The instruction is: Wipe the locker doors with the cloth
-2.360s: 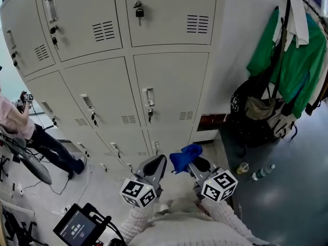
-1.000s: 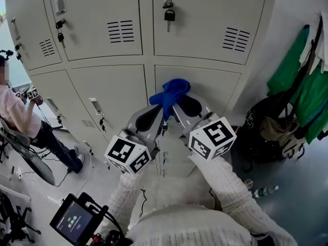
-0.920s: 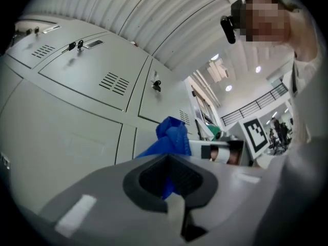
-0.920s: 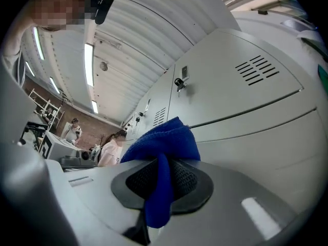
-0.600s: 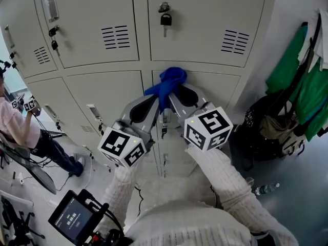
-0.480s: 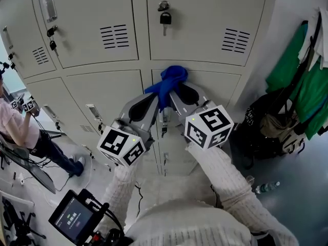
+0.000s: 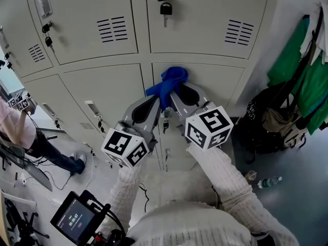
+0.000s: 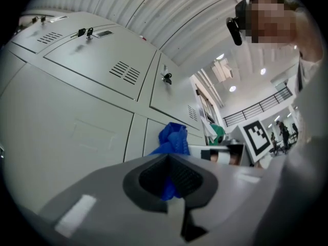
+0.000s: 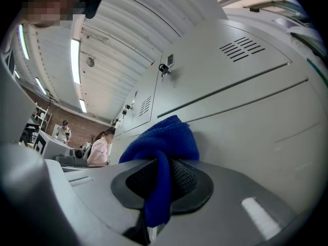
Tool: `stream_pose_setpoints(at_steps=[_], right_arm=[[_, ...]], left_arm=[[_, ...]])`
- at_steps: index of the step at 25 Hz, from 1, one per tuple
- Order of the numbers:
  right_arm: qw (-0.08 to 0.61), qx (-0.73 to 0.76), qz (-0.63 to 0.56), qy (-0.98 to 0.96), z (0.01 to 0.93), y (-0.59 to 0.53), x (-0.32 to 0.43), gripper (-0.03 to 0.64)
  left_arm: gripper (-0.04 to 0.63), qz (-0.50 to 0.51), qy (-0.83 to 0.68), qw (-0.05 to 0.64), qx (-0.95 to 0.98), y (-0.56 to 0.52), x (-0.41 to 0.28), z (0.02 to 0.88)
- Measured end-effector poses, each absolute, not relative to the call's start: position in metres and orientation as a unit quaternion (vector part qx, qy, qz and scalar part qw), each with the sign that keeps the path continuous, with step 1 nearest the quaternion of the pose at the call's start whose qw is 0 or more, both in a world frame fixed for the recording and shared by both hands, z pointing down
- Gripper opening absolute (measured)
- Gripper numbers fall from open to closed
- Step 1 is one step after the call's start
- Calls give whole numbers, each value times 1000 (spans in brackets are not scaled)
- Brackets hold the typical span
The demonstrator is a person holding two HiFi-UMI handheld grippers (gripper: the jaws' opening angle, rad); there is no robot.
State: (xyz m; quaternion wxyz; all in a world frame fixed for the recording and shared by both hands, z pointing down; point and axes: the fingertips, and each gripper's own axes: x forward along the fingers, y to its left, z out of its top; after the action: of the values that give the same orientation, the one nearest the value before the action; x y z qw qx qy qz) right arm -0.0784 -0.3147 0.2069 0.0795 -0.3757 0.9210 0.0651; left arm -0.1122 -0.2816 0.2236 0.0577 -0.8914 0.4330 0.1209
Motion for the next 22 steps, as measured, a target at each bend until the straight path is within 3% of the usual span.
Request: stream_pose_setpoints(at_steps=[22], right_arm=[[-23,-409,-57,910,376,-322,-59,52]], left_arm=[[6,60,421,-97,-900,-276,-92,378]])
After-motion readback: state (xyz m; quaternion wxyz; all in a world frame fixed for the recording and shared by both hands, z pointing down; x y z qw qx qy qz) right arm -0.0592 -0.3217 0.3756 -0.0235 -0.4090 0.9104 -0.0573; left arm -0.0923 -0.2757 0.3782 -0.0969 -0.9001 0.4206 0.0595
